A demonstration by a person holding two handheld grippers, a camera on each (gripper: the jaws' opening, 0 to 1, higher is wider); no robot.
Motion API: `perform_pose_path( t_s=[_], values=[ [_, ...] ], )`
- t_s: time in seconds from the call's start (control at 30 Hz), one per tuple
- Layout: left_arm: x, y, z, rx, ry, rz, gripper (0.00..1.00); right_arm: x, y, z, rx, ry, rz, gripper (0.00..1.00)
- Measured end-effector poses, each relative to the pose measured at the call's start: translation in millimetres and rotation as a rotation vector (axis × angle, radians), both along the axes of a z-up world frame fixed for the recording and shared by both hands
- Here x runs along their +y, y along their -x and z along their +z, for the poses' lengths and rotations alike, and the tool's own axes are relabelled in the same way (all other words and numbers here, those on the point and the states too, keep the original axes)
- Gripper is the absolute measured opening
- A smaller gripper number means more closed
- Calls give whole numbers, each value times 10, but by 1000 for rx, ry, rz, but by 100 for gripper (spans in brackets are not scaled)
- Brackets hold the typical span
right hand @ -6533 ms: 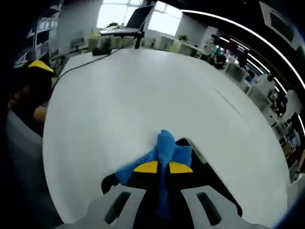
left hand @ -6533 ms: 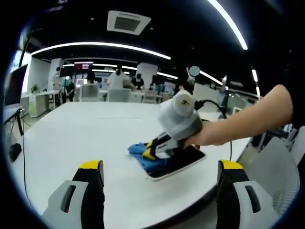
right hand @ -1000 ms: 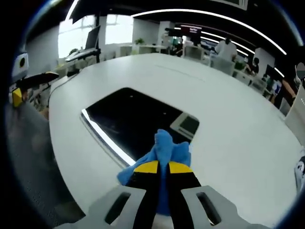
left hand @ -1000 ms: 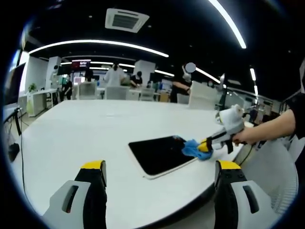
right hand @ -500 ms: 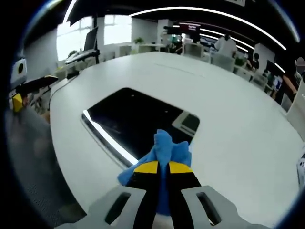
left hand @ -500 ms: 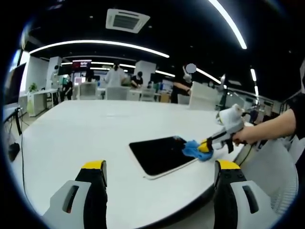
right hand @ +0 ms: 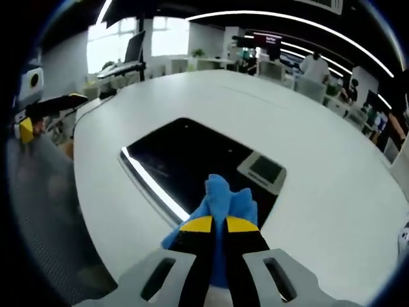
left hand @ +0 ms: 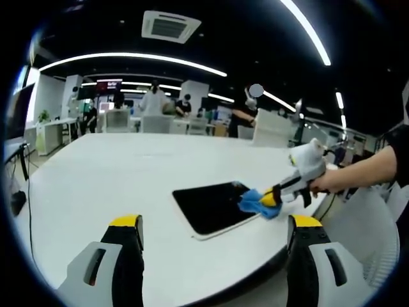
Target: Wipe the mirror surface with the cleaning cloth until all visible marks leave the cleaned area.
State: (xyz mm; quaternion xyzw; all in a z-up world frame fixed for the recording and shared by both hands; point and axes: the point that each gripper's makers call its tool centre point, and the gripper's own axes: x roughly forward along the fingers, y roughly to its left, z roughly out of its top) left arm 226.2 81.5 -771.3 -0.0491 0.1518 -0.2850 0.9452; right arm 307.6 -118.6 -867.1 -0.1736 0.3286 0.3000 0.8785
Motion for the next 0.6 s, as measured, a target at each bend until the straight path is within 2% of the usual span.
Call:
perform_pose_path(
  t_s=[0.33,0.6],
  values=[
    [1,1,15,-7,5,0,93,198,-10,-7,11,-15,28,0],
    [-4,0,13,-4,7,-3,93,511,-5,-5,23,-66,40,0]
  ],
)
